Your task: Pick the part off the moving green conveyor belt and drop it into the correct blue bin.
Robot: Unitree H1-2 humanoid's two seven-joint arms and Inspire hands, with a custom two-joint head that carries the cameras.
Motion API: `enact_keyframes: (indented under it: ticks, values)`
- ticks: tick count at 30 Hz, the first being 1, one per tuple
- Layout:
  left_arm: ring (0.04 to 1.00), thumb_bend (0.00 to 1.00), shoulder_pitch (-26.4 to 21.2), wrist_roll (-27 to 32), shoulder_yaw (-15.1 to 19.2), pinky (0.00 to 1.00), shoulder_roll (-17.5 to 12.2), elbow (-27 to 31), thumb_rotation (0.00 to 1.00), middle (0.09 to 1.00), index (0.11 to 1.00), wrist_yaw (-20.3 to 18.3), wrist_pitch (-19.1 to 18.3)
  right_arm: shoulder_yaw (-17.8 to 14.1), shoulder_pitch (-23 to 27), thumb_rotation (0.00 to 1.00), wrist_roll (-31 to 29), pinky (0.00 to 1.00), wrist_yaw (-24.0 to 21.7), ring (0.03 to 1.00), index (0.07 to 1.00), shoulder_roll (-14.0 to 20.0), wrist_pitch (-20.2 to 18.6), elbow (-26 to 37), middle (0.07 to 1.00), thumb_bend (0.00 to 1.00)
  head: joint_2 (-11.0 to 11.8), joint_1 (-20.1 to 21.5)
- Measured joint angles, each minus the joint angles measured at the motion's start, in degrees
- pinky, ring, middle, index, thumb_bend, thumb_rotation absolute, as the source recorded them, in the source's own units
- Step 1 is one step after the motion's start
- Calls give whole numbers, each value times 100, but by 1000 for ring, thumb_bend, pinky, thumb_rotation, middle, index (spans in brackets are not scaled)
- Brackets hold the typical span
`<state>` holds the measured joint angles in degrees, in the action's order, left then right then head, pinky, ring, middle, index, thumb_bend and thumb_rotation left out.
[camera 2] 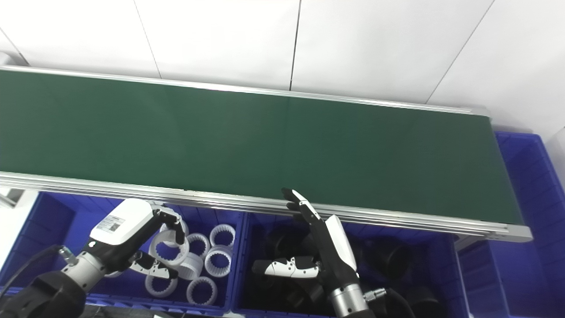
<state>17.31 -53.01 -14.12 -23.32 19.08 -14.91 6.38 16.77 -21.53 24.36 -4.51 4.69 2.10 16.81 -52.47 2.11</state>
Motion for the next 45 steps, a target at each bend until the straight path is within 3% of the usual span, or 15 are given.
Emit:
enact_keyframes:
  ticks: [1, 2, 3, 5, 11, 12, 17, 19, 21, 26, 29, 34, 40, 42, 45]
  values:
    - [831, 507, 4, -165, -8, 992, 33, 2, 82, 769, 498, -1, -84, 0, -1, 362, 0, 779, 0, 849, 898, 0, 0, 0, 884, 920, 0, 0]
    - [854, 595, 4, -344, -12, 997, 79, 6, 238, 798, 628, -6, -171, 1, -1, 362, -1, 779, 0, 849, 898, -1, 0, 0, 885, 922, 0, 9]
    - [870, 637, 4, -458, -15, 999, 110, 9, 320, 817, 691, -13, -248, 1, 0, 366, -1, 776, 0, 848, 897, -3, 0, 0, 886, 924, 0, 26]
    - [903, 693, 8, -741, -20, 1000, 212, 24, 390, 862, 770, -51, -403, 3, -1, 368, -1, 781, 0, 850, 898, -10, -1, 0, 886, 926, -9, 26]
    - [922, 752, 98, -1098, -18, 1000, 496, 45, 417, 918, 855, 203, -586, 15, -1, 358, 19, 769, -4, 845, 897, -21, -20, 9, 885, 921, 0, 18]
    - [873, 772, 124, -989, 14, 952, 500, 20, 360, 883, 845, 324, -550, 15, -1, 369, 19, 767, -5, 846, 900, -21, -20, 9, 885, 927, -9, 44]
    - [832, 781, 209, 436, 404, 866, 700, -435, 343, 848, 847, 1268, 91, 14, -3, 361, 28, 770, -8, 848, 899, -20, -44, 9, 885, 927, 0, 53]
    - [810, 796, 215, 1224, 460, 756, 692, -558, 335, 838, 836, 1273, 371, 14, 0, 361, 20, 769, -9, 845, 898, -20, -43, 7, 883, 926, 9, 62]
    - [797, 818, 205, 1975, 507, 715, 675, -627, 327, 828, 821, 1229, 571, 12, 3, 367, 17, 771, -8, 846, 898, -15, -42, 6, 884, 928, 9, 70]
    - [780, 878, 131, 3962, 455, 717, 657, -722, 288, 801, 779, 819, 998, 12, -9, 357, 18, 773, -12, 847, 901, -2, -45, 6, 886, 931, 18, 167]
    - [772, 879, 35, 4708, 349, 725, 737, -814, 235, 785, 767, 596, 1161, 14, -8, 363, 21, 770, -18, 841, 899, 2, -50, 8, 881, 932, 18, 202]
    - [774, 845, 10, 5312, 307, 739, 1058, -1087, 178, 793, 790, 465, 1294, 16, -30, 360, 22, 772, -18, 844, 904, 15, -48, 8, 886, 934, 35, 386]
    - [785, 845, 13, 5900, 394, 749, 1050, -1245, 123, 803, 813, 239, 1326, 39, -50, 354, 84, 771, -18, 846, 906, 9, -49, 9, 889, 932, 35, 501]
    - [790, 836, 13, 5932, 450, 756, 1049, -1248, 128, 813, 816, 177, 1345, 54, -59, 352, 117, 777, -14, 849, 907, 2, -48, 8, 889, 928, 53, 1087]
    - [793, 828, 11, 6006, 507, 765, 1041, -1299, 120, 819, 815, 90, 1474, 104, -69, 347, 156, 775, -4, 849, 908, -26, -48, 8, 892, 921, 70, 1283]
